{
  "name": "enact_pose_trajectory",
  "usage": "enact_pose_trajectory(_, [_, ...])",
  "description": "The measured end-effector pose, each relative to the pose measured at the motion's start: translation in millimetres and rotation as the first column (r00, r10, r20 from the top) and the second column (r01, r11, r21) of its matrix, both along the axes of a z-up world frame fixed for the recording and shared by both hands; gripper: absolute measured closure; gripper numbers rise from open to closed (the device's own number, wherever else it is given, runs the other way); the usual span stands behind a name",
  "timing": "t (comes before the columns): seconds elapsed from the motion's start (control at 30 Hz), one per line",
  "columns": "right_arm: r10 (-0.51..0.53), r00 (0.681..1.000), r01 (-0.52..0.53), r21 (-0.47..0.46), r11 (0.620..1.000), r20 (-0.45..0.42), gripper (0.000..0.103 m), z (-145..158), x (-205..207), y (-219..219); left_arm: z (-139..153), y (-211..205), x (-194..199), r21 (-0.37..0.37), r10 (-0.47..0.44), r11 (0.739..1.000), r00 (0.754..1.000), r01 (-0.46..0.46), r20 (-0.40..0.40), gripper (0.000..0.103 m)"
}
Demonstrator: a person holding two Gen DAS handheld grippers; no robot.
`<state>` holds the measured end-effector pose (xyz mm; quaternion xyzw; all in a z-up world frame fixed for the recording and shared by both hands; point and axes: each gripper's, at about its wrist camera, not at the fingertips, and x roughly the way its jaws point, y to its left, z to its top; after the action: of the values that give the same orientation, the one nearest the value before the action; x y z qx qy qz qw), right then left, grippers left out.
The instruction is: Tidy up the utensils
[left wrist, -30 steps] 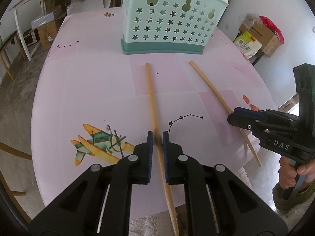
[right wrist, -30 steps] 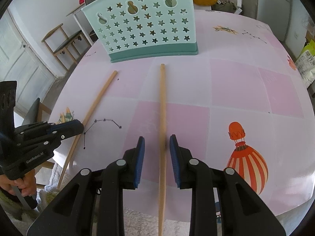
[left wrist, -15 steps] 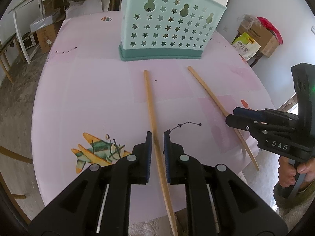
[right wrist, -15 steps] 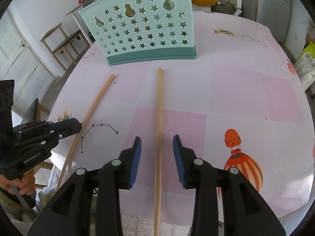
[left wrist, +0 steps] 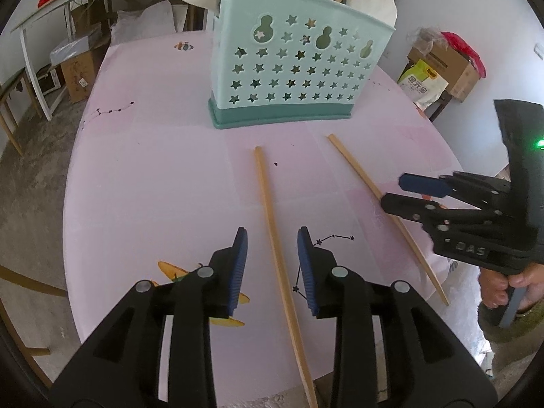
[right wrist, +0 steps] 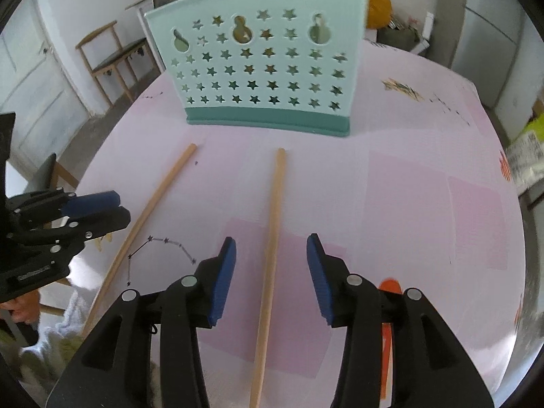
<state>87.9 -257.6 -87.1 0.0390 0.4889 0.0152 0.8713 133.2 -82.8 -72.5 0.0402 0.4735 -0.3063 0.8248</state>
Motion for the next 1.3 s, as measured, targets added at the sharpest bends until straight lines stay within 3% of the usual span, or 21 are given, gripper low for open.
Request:
enact_pose_trajectory(0.13, [0.020, 1.000, -0.020, -0.020, 1.000, -0.010, 0.061, -6.0, 14.9, 2.4, -1.6, -4.4, 9.5, -0.002, -0.014, 1.000, 1.000, 0.014, -0.012, 0.074])
enact_pose_trajectory(0.3, [0.050, 0.999, -0.051, -0.056, 0.997, -0.019, 0.070, -11.3, 25.9, 7.6, -2.8, -17.0, 21.7, 0.031, -0.028, 0.999, 1.000, 0.028, 0.008, 0.075])
enact_pose_trajectory(0.43, [0.052, 0.998, -0.053, -0.056, 0.997, -0.022, 0.093, -10.7, 28.1, 9.2, -2.6, -29.5, 26.1, 0.081, -0.053, 0.996, 0.998, 0.049, 0.046, 0.075])
enact_pose_trajectory(0.47, [0.051, 0.998, -0.052, -0.054, 0.997, -0.022, 0.095, -10.4, 28.0, 10.1, -3.1, -32.9, 27.2, 0.091, -0.060, 0.994, 0.997, 0.055, 0.047, 0.075])
enact_pose_trajectory(0.67, [0.014, 1.000, -0.015, -0.036, 0.999, -0.017, 0.096, -10.9, 20.6, 1.4, -10.7, -50.4, 32.0, 0.177, -0.075, 0.982, 0.995, 0.064, 0.059, 0.075])
enact_pose_trajectory(0.8, [-0.014, 1.000, 0.014, -0.011, 1.000, -0.020, 0.096, -12.2, 13.2, -7.4, -14.2, -56.6, 32.4, 0.222, -0.079, 0.973, 0.993, 0.057, 0.091, 0.081])
enact_pose_trajectory(0.93, [-0.027, 0.999, 0.027, 0.005, 1.000, -0.020, 0.096, -13.8, 9.8, -11.4, -14.5, -55.6, 34.0, 0.219, -0.067, 0.975, 0.992, 0.043, 0.106, 0.097])
enact_pose_trajectory(1.3, [0.005, 0.999, -0.005, 0.014, 1.000, -0.041, 0.093, -13.9, 13.4, -9.2, -14.8, -36.7, 26.6, 0.208, -0.069, 0.977, 0.995, 0.053, 0.072, 0.097])
